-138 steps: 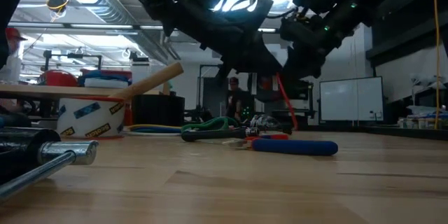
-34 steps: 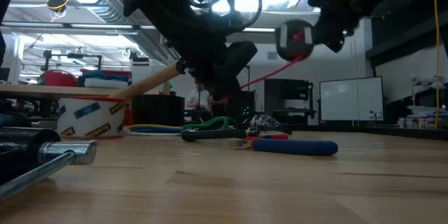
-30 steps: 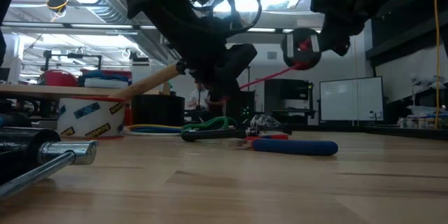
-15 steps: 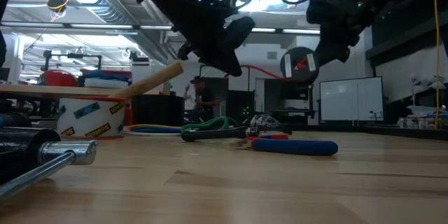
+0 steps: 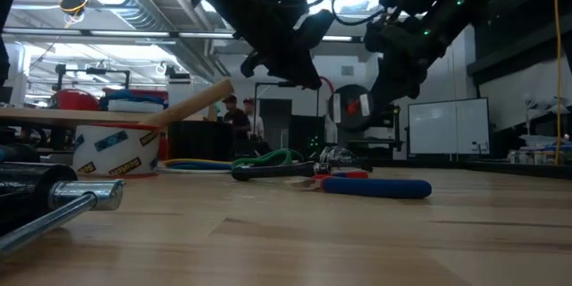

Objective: Coil cords
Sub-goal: Coil the red wire onto the black spool

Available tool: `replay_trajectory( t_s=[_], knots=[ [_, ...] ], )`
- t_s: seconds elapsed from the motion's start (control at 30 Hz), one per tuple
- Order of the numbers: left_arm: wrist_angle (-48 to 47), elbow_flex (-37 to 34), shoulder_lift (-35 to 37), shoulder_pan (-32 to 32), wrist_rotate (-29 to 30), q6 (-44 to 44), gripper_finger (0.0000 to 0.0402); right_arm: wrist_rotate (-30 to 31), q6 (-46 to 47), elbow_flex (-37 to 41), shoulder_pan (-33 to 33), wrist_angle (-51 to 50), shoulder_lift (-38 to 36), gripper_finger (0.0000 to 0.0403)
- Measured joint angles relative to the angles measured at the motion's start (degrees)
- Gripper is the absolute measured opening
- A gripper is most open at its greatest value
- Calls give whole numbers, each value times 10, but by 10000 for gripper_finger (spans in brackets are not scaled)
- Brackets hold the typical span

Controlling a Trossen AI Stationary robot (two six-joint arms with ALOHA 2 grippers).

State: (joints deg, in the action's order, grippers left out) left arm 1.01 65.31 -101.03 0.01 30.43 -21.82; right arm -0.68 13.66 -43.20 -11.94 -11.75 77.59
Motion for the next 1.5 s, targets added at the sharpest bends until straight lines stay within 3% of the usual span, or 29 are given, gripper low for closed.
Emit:
replay_trajectory(
  t_s=[0.47,1.03,1.3,1.5],
  knots=[
    [32,13,0,-17,-13,-4,0,20,33,0,0,143,54,1],
    [46,14,0,-39,12,20,0,61,74,0,0,330,60,1],
    [-5,14,0,-65,70,25,0,50,72,0,0,303,43,1],
    [-8,14,-1,-79,77,39,0,26,71,0,0,243,18,1]
  ],
)
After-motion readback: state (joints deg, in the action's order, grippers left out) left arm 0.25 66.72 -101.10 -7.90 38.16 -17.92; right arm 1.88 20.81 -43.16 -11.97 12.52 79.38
